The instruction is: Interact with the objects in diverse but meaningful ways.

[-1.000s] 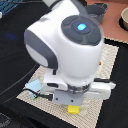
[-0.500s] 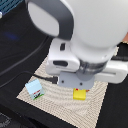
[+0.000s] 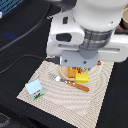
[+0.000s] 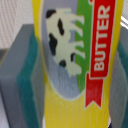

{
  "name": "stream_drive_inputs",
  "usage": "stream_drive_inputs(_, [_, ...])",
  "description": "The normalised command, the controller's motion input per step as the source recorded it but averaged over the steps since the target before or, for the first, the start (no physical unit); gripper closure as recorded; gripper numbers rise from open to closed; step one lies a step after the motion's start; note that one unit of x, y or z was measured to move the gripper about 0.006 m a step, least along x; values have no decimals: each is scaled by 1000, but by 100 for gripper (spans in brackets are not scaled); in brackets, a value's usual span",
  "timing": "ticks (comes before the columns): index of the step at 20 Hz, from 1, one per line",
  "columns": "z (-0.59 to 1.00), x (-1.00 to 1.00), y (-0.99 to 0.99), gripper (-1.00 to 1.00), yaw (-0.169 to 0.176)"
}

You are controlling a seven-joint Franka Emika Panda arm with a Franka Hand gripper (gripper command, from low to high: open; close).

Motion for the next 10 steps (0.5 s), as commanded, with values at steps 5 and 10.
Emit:
stream_drive_inputs(5, [-115,-313,183,100,27])
stream_drive_inputs(10, [-171,-385,157,100,16])
